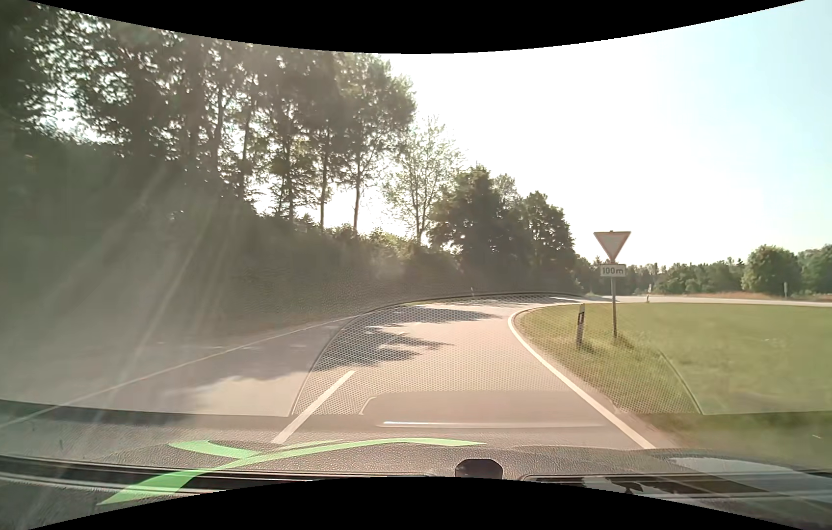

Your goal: Follow the waypoints while adhering to traffic rules and regulations

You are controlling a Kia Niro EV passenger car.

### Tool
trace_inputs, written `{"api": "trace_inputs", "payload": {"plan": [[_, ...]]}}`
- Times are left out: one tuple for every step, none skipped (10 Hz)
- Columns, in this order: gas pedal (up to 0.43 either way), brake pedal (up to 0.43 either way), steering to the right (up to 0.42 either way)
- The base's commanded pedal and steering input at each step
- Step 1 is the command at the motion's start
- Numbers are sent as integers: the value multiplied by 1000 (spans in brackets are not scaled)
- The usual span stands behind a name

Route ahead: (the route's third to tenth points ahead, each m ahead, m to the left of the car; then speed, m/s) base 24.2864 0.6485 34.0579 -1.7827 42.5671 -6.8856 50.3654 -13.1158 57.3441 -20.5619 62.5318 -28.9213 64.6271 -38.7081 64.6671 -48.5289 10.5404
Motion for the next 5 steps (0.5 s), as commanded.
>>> {"api": "trace_inputs", "payload": {"plan": [[0,0,18],[8,0,19],[8,0,19],[8,0,22],[20,0,27]]}}
